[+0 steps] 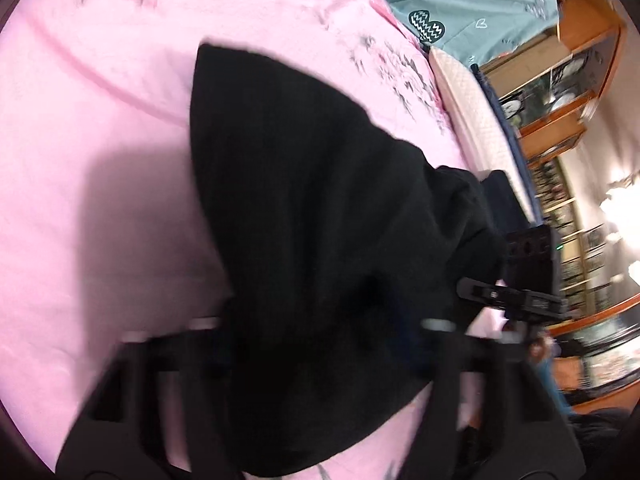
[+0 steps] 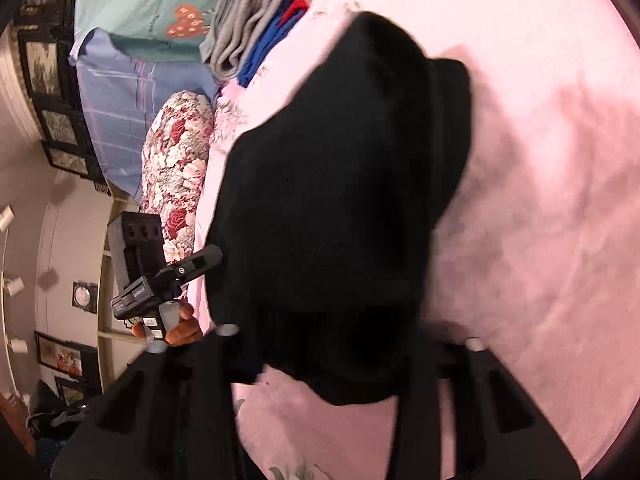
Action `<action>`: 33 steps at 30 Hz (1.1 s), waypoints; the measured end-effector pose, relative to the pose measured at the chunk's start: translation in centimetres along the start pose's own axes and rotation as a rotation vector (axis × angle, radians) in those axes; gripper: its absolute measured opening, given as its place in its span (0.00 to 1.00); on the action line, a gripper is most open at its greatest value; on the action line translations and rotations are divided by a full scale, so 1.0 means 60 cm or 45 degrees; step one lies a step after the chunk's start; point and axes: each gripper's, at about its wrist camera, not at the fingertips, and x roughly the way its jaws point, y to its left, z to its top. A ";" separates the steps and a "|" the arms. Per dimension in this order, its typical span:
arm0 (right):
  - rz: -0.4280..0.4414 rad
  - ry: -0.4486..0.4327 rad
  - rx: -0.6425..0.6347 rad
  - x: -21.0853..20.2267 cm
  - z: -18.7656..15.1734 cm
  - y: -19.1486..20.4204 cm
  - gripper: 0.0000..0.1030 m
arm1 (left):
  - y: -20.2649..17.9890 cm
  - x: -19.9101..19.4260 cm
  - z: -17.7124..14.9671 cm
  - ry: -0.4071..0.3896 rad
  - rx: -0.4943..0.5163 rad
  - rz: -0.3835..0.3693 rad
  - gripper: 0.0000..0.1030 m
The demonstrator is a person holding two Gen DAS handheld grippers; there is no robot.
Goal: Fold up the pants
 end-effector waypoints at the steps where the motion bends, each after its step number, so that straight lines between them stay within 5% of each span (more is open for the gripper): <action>1: 0.023 -0.014 0.009 -0.005 -0.002 -0.004 0.29 | 0.005 -0.001 -0.001 -0.009 -0.018 -0.016 0.40; 7: 0.067 -0.051 0.003 -0.012 -0.005 0.003 0.26 | -0.015 -0.020 -0.009 -0.100 0.051 -0.019 0.18; 13: 0.096 -0.101 -0.032 -0.030 -0.004 0.020 0.25 | -0.055 -0.048 -0.014 -0.194 0.153 0.011 0.15; 21: 0.027 -0.097 -0.066 -0.034 -0.010 0.040 0.24 | -0.061 -0.060 0.000 -0.162 0.153 0.048 0.14; 26: 0.002 -0.124 -0.267 -0.057 0.060 0.128 0.23 | -0.109 -0.146 0.096 -0.311 0.262 0.101 0.13; 33: -0.053 -0.320 -0.761 -0.081 0.265 0.378 0.23 | -0.195 -0.329 0.340 -0.644 0.423 0.314 0.13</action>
